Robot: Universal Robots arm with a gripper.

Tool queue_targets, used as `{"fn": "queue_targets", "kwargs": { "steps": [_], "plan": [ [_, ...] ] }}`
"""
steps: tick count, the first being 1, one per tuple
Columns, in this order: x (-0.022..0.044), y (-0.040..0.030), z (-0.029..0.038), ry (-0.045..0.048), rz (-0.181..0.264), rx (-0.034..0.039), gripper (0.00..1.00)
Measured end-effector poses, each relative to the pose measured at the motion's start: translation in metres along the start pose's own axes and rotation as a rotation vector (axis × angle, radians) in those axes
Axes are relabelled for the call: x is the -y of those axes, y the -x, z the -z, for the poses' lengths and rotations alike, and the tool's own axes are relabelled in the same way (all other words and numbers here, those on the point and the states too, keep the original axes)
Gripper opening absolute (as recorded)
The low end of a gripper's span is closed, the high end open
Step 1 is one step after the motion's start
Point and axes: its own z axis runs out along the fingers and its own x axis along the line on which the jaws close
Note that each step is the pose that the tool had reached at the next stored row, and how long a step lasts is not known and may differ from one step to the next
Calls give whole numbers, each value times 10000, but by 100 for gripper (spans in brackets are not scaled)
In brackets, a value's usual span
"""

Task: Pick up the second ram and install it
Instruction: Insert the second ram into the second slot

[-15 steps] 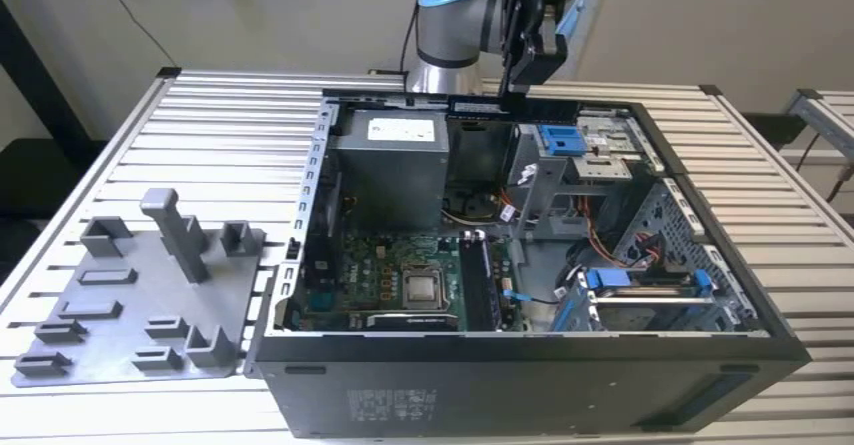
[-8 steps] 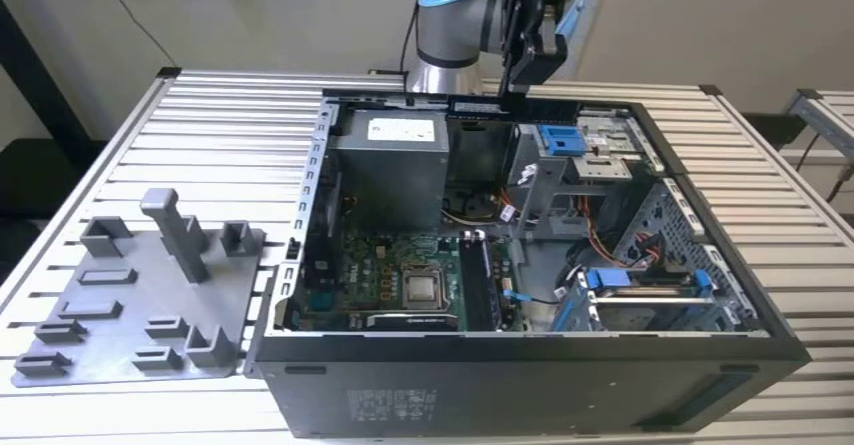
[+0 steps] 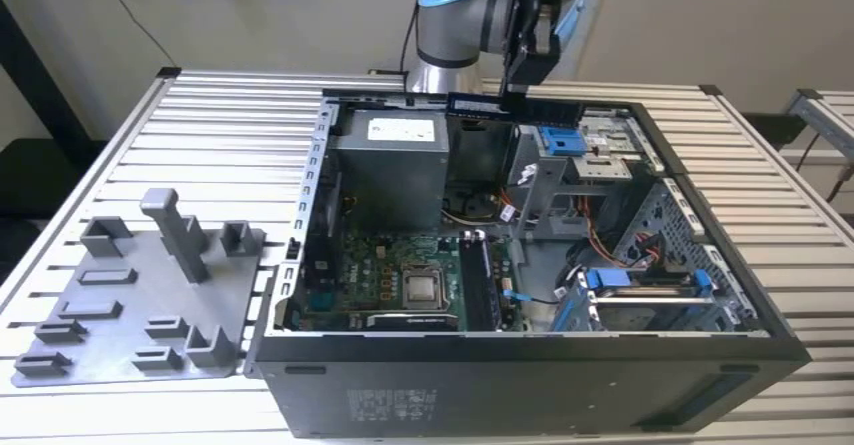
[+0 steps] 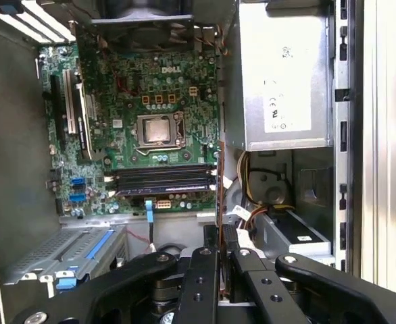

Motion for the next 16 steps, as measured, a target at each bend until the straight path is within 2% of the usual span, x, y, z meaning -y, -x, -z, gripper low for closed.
{"fn": "queue_targets", "kwargs": {
  "steps": [4,16],
  "plan": [
    [0,0,-2,-3,-73,0,14],
    [0,0,-8,-52,-1813,1,14]
  ]
}}
